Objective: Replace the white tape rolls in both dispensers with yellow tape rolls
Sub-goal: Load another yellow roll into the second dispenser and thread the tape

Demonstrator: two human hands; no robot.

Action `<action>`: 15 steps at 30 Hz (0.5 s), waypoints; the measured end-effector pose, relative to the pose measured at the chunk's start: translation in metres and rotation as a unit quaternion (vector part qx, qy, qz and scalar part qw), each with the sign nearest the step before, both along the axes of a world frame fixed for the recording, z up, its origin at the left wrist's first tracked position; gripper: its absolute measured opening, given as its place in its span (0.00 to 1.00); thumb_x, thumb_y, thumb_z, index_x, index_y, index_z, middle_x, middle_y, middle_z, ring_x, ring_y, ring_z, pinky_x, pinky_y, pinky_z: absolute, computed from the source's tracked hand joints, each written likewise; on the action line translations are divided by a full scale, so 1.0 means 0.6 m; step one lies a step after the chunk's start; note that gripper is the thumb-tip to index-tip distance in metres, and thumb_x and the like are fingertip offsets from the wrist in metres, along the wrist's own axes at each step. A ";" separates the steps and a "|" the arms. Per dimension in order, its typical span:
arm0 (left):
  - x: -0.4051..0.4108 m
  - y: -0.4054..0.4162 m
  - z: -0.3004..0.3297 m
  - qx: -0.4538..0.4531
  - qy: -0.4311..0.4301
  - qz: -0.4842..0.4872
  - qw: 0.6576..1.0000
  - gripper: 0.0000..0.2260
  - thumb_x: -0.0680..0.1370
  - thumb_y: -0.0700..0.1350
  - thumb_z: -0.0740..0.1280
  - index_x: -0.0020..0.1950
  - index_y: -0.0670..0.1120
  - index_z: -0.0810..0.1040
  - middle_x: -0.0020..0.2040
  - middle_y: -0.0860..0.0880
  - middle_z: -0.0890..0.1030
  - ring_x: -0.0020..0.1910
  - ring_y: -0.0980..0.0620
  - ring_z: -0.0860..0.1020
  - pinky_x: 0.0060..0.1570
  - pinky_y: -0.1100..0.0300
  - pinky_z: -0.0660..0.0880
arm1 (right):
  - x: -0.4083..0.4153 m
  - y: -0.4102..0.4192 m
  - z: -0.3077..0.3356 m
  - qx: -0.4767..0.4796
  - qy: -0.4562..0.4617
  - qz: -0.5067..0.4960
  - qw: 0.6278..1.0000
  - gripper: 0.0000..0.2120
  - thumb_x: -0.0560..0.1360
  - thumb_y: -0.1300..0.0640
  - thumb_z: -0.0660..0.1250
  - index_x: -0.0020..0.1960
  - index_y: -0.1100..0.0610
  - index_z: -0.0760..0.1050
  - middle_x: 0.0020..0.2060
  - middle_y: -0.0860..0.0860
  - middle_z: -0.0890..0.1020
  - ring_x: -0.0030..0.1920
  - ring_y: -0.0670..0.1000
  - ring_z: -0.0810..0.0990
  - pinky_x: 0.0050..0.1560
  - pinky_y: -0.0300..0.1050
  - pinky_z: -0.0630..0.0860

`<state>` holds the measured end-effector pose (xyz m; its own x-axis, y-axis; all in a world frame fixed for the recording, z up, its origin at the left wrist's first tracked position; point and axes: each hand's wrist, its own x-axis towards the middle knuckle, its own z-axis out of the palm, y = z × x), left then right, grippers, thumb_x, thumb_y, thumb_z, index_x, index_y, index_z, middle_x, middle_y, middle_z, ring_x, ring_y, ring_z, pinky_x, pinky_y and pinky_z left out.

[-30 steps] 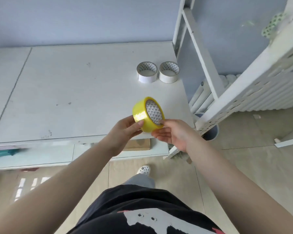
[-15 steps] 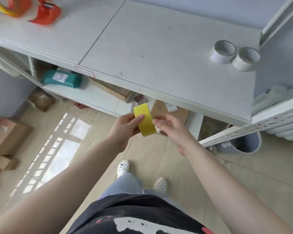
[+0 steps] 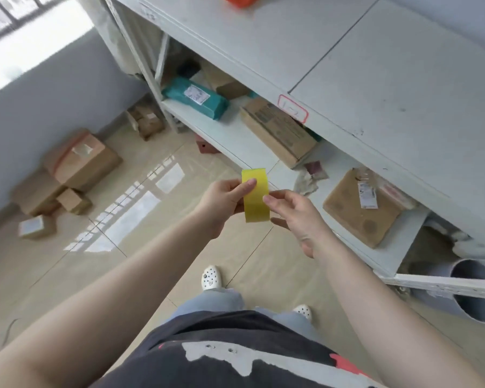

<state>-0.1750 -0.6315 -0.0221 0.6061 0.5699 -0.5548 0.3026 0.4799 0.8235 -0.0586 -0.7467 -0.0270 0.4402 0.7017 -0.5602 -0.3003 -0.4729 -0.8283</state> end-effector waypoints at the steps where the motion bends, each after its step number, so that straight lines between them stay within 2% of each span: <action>1: -0.019 0.027 -0.001 -0.001 0.003 0.006 1.000 0.19 0.78 0.48 0.66 0.55 0.31 0.76 0.48 0.38 0.80 0.48 0.44 0.80 0.56 0.52 0.79 | -0.016 0.028 -0.001 0.002 -0.007 0.005 1.000 0.06 0.72 0.52 0.72 0.47 0.51 0.78 0.48 0.51 0.82 0.53 0.49 0.80 0.60 0.52 0.76; 4: -0.069 0.099 0.001 -0.009 -0.004 0.009 1.000 0.17 0.78 0.48 0.67 0.55 0.34 0.77 0.47 0.40 0.76 0.47 0.45 0.76 0.54 0.56 0.78 | -0.052 0.106 -0.001 0.004 -0.020 0.019 1.000 0.06 0.73 0.53 0.71 0.45 0.55 0.78 0.46 0.54 0.82 0.49 0.49 0.80 0.58 0.51 0.76; 6: -0.097 0.139 0.003 -0.020 -0.018 0.000 1.000 0.12 0.77 0.44 0.68 0.55 0.38 0.78 0.49 0.41 0.78 0.48 0.47 0.77 0.54 0.59 0.77 | -0.066 0.152 0.000 0.012 -0.018 0.033 0.999 0.06 0.74 0.55 0.70 0.44 0.59 0.78 0.43 0.55 0.81 0.45 0.49 0.79 0.55 0.50 0.77; 8: -0.117 0.176 0.002 -0.033 -0.030 0.006 0.999 0.11 0.76 0.39 0.69 0.57 0.40 0.78 0.51 0.43 0.81 0.49 0.49 0.79 0.53 0.60 0.76 | -0.072 0.197 0.001 0.017 -0.015 0.064 0.998 0.07 0.74 0.57 0.70 0.45 0.60 0.78 0.43 0.56 0.81 0.44 0.50 0.80 0.52 0.47 0.77; 12: -0.132 0.248 -0.005 -0.039 -0.032 0.046 0.998 0.09 0.75 0.37 0.69 0.55 0.42 0.79 0.50 0.45 0.82 0.48 0.51 0.80 0.51 0.61 0.75 | -0.070 0.290 -0.003 0.022 -0.017 0.126 0.992 0.07 0.73 0.57 0.71 0.38 0.57 0.77 0.34 0.49 0.81 0.38 0.46 0.79 0.48 0.42 0.77; 15: -0.126 0.313 -0.006 -0.034 -0.028 0.072 0.996 0.09 0.75 0.37 0.69 0.54 0.42 0.80 0.49 0.46 0.83 0.45 0.53 0.80 0.49 0.63 0.76 | -0.059 0.365 -0.009 0.028 -0.001 0.140 0.990 0.08 0.73 0.58 0.71 0.37 0.56 0.76 0.30 0.46 0.80 0.33 0.42 0.79 0.45 0.40 0.76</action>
